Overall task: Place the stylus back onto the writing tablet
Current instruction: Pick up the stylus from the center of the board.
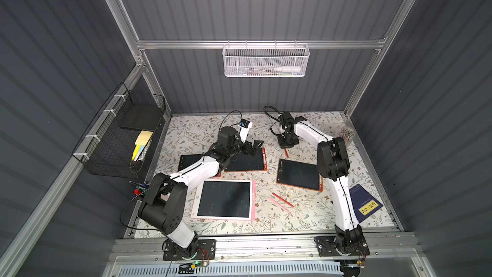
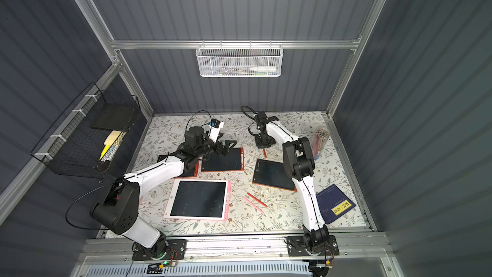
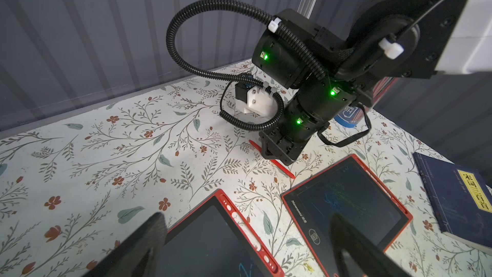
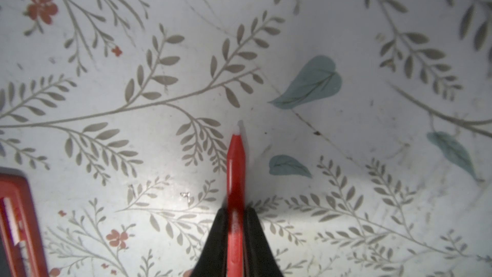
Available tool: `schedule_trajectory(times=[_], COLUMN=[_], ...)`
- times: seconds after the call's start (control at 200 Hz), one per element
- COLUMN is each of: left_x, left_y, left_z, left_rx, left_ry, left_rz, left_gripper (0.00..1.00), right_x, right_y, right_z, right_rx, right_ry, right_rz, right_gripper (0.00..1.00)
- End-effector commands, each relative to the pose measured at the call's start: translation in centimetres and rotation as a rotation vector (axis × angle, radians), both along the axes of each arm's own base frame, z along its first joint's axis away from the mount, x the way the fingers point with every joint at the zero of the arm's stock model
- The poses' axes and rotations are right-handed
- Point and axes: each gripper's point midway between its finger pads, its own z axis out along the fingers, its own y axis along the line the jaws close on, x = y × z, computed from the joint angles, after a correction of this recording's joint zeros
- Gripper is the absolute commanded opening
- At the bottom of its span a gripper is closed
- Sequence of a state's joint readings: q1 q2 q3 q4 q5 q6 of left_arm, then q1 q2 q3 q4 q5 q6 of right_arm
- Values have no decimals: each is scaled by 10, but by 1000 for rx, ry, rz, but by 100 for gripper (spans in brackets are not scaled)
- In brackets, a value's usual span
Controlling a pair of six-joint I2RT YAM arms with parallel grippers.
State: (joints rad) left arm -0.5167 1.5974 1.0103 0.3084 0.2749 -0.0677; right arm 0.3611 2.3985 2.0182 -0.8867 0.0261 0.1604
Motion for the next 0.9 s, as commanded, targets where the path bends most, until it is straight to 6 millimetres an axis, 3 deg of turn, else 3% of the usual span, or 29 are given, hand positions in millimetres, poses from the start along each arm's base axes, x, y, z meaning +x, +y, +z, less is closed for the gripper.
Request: schedule_trajectory(times=[0.0, 0.21, 0.895], left_x=[-3, -3, -3], left_y=[-4, -4, -4], left_z=[-10, -9, -9], left_rx=[-5, -7, -5], left_ry=[24, 21, 23], left_rz=[-18, -17, -17], left_gripper=[97, 97, 96], right_x=[-19, -16, -16], right_y=[-4, -2, -3], right_z=[-26, -15, -9], right_rx=[-15, -4, -27], right_ry=[103, 74, 52], right_rz=[-11, -10, -1], right_gripper=[11, 10, 15])
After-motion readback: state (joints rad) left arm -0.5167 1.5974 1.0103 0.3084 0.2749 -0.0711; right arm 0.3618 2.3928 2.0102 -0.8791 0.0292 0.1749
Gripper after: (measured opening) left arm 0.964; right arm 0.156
